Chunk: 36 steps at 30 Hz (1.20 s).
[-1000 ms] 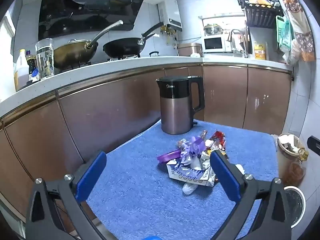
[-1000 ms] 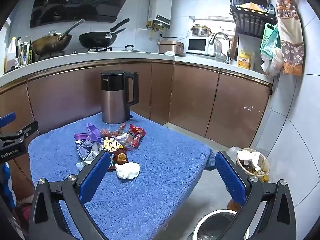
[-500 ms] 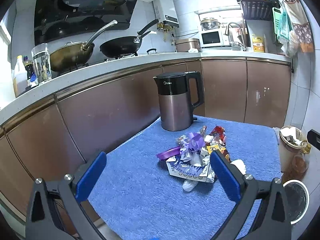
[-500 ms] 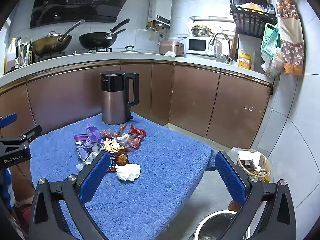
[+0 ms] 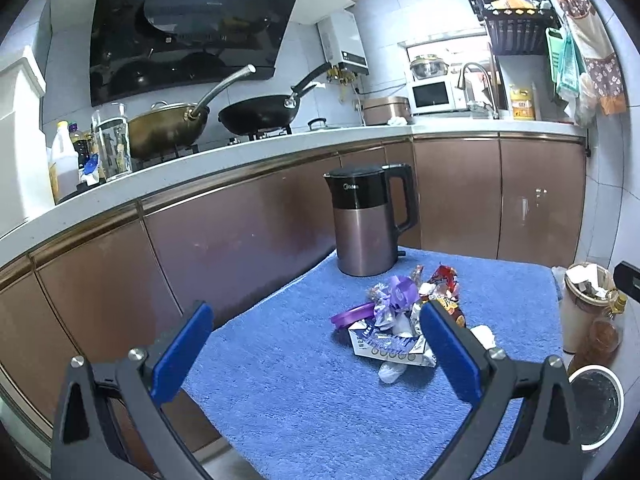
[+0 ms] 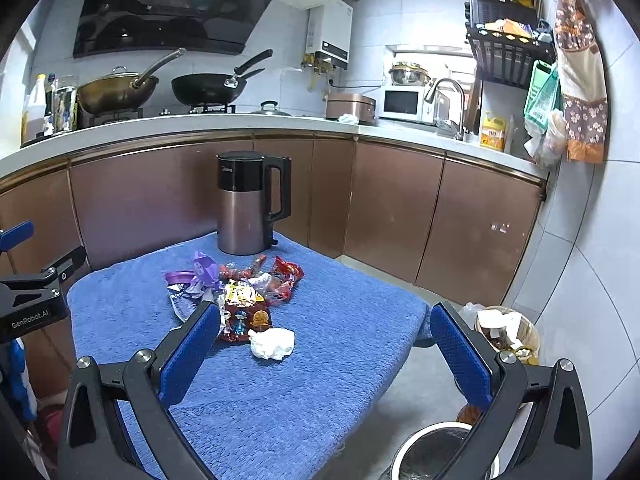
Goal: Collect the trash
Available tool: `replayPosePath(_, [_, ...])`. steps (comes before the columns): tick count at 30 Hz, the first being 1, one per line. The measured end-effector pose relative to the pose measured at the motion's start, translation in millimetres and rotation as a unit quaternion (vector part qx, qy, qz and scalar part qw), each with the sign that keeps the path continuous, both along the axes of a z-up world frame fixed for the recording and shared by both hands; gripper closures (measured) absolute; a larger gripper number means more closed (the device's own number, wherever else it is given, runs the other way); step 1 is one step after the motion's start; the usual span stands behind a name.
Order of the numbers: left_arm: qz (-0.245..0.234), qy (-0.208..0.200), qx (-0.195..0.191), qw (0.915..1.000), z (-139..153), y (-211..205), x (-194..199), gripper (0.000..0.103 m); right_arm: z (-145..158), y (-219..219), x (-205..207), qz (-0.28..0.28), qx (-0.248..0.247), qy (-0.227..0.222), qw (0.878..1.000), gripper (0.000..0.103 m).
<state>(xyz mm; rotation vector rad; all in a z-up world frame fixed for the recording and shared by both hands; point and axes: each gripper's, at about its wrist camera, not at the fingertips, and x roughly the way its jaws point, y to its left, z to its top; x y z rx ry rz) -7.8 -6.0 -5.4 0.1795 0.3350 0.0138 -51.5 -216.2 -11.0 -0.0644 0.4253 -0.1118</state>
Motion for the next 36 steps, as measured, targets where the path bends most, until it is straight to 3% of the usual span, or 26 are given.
replayPosePath(15, [-0.029,0.027,0.010,0.9992,0,-12,-12,0.000,6,5,-16,-0.013,-0.020,-0.006,1.000,0.000])
replayPosePath(26, [-0.014,0.080,-0.020,0.9965,-26,21,28,0.000,-7,-14,11,-0.008,0.004,-0.006,1.000,0.000])
replayPosePath(32, [-0.053,0.134,-0.040,0.9888,-57,25,55,0.000,-33,-24,44,0.011,0.018,0.041,0.999,0.000])
replayPosePath(36, [-0.085,0.174,-0.069,0.9787,-77,20,78,0.000,-57,-34,73,0.038,0.069,0.082,0.994,0.002])
